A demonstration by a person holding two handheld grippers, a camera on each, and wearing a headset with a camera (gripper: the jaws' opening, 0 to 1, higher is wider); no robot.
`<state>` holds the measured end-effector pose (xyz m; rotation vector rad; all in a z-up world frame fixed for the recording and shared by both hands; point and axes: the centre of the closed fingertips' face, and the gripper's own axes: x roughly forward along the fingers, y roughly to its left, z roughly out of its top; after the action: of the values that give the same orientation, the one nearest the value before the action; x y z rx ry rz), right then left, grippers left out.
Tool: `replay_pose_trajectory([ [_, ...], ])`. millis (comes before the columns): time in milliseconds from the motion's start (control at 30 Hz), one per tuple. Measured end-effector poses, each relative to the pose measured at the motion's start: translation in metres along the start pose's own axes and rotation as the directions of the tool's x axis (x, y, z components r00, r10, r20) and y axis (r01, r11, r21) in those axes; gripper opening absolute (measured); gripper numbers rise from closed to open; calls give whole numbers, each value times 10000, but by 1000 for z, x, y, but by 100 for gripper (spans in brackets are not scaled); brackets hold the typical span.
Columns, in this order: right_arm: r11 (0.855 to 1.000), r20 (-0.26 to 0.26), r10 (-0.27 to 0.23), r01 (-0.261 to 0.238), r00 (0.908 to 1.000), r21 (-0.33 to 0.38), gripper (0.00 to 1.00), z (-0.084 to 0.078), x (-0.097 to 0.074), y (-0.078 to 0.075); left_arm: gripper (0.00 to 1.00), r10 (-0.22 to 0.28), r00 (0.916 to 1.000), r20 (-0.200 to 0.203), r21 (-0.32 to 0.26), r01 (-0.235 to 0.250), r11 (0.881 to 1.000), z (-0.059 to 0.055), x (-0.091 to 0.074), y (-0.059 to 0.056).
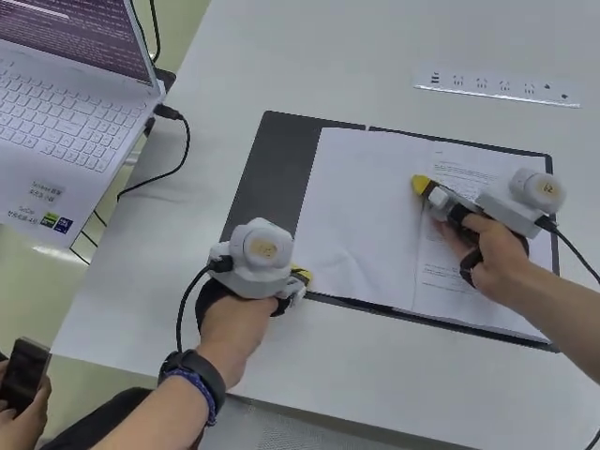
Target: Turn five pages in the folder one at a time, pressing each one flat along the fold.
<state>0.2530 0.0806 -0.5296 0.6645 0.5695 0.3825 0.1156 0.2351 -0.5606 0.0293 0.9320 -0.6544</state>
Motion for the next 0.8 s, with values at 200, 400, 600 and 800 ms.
replay_pose_trajectory([
  [200,10000,-84,15,-15,10000,-11,0,-10,-9,5,0,-25,10000,-22,-49,24,10000,0,0,0],
  [400,9999,-96,41,-40,9999,131,0,-17,-18,8,0,28,10000,-4,-47,-28,10000,0,0,-1],
  [600,9999,-148,66,-64,9999,157,0,-23,-29,9,0,-20,9998,-194,229,25,9997,1,0,-1],
  [800,9997,-278,133,-127,9995,226,0,-33,-38,13,0,-29,9996,-284,353,39,9994,1,0,-2],
])
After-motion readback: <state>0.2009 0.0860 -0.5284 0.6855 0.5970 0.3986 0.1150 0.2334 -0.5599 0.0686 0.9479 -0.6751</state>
